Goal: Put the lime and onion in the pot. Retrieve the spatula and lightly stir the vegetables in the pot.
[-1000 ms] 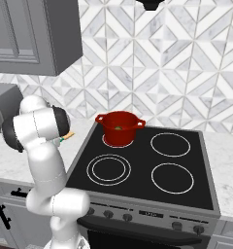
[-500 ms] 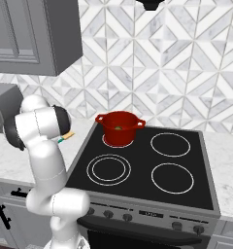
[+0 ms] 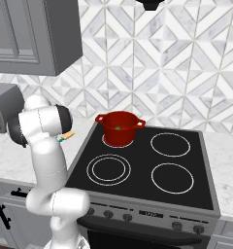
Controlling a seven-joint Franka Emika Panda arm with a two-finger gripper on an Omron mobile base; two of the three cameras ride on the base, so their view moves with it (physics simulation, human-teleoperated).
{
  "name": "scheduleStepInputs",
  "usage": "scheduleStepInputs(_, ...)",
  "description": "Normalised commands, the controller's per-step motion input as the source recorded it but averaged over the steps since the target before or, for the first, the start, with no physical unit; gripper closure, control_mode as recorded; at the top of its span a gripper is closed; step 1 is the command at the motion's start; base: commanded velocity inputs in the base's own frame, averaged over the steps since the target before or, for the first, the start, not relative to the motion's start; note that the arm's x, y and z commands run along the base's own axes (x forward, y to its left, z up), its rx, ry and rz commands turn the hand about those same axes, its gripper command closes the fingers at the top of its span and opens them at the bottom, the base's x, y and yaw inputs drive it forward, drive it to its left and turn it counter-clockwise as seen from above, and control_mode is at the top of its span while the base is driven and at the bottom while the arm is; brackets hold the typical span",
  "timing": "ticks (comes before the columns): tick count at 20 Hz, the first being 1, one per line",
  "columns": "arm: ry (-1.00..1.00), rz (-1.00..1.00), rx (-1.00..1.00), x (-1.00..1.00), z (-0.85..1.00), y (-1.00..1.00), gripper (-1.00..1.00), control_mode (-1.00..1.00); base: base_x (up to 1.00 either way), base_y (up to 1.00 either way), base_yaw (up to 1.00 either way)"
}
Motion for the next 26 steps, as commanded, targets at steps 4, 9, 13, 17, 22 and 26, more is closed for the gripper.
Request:
scheduleStepInputs(4,0.02,0.0,-0.04,0.04,-0.14,0.11,-1.0,-1.0,0.0,0.0,0.0)
scheduleStepInputs(9,0.0,0.0,0.0,0.0,-0.16,0.02,1.0,-1.0,0.0,0.0,0.0)
scheduleStepInputs(13,-0.04,0.0,0.01,-0.03,-0.47,-0.06,1.0,-1.0,0.0,0.0,0.0)
scheduleStepInputs(17,-0.12,0.0,0.02,-0.01,-0.41,-0.03,1.0,-1.0,0.0,0.0,0.0)
scheduleStepInputs(22,-0.03,0.0,0.02,0.0,-0.06,-0.1,1.0,-1.0,0.0,0.0,0.0)
scheduleStepInputs(26,-0.02,0.0,0.01,-0.02,-0.16,-0.06,1.0,-1.0,0.0,0.0,0.0)
